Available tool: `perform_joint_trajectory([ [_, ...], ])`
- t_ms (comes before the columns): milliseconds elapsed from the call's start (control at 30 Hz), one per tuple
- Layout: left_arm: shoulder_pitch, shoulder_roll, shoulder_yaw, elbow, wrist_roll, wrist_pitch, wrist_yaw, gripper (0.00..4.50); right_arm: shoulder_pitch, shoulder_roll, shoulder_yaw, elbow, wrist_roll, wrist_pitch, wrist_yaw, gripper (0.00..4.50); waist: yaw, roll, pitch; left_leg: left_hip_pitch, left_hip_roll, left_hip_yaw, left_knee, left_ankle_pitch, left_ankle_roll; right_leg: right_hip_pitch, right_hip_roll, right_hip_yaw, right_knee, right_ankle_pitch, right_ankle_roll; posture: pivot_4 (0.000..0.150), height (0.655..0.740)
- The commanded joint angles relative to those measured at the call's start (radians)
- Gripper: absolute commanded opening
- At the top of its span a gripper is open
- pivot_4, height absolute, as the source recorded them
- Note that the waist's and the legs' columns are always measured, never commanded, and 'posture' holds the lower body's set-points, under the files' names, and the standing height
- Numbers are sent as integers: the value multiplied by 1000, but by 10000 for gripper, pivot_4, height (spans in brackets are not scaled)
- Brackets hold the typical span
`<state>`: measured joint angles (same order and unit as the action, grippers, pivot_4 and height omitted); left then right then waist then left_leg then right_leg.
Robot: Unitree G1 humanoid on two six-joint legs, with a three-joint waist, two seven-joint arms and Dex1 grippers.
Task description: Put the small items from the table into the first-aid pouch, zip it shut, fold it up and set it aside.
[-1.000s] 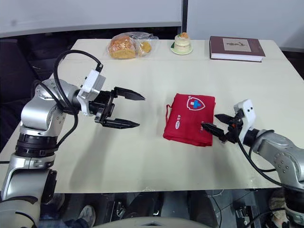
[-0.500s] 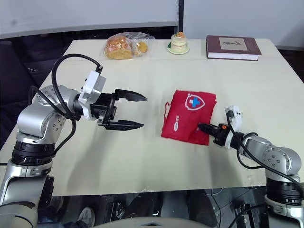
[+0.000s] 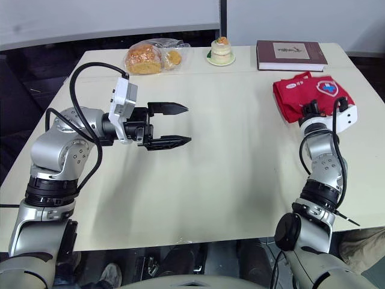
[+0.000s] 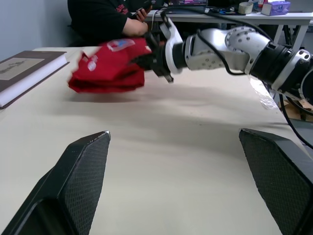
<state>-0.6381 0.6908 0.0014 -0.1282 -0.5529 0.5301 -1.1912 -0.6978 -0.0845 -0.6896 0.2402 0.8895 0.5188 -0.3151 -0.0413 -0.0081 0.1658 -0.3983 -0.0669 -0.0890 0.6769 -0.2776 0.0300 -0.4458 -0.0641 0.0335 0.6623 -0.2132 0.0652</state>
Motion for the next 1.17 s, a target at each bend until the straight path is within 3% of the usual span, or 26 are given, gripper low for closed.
perform_joint_trajectory([
  [33, -24, -7, 32, -9, -11, -18, 24, 45000, -36, -2, 23, 4, -1, -19, -5, 9068, -4, 0, 0, 0, 0, 1, -1, 0, 0, -1, 0, 1, 0, 0, 0, 1500, 7289],
  [300, 29, -28, 25, -34, -2, -46, 60, 45000, 61, -31, 70, -49, -9, 35, 44, 44623, -2, 1, 0, 1, 0, 3, -2, 0, 0, -2, 1, 4, 0, 0, 0, 1500, 7289],
  [433, 109, -4, 46, -84, -9, -30, 85, 45000, 221, -87, 121, -272, 82, 203, 97, 44623, 1, 1, -1, 1, 0, 3, -3, 0, 0, -2, 1, 4, -1, 0, 0, 1500, 7289],
  [567, 196, 18, 78, -136, -28, -6, 112, 45000, 393, -240, 190, -465, 117, 319, 256, 44623, 2, 1, -1, 1, 0, 4, -3, 0, 1, -2, 0, 5, -1, 0, 0, 1500, 7289],
  [667, 324, 21, 145, -146, -67, 5, 121, 45000, 648, -519, 350, -623, -90, 180, 653, 44623, 4, 4, -2, 2, 0, 5, -3, -2, 4, -1, 1, 6, -2, 0, 0, 1500, 7289],
  [733, 428, 32, 158, -127, -2, -93, 107, 45000, 789, -630, 403, -644, -222, 1, 851, 44623, 0, 3, -3, 3, 1, 6, -4, -3, 6, 1, 1, 5, -3, -1, 1, 1500, 7289],
  [867, 554, 41, 197, -99, 17, -118, 123, 45000, 959, -673, 393, -619, -337, -291, 1106, 44623, 3, 1, -2, 10, 3, 7, -5, -4, 7, 7, 3, 6, -4, -1, 1, 1500, 7289],
  [967, 629, 13, 205, -109, 46, -176, 153, 45000, 998, -645, 339, -573, -317, -392, 1207, 44623, 20, 0, -2, 18, 3, 6, -6, -6, 9, 17, 1, 5, -8, -1, 1, 1500, 7289],
  [1167, 706, -24, 208, -128, 68, -251, 181, 45000, 1026, -610, 281, -513, -272, -477, 1326, 44623, 38, 0, -2, 17, 2, 5, -5, -6, 9, 18, -4, 4, -12, 0, 1, 1500, 7289],
])
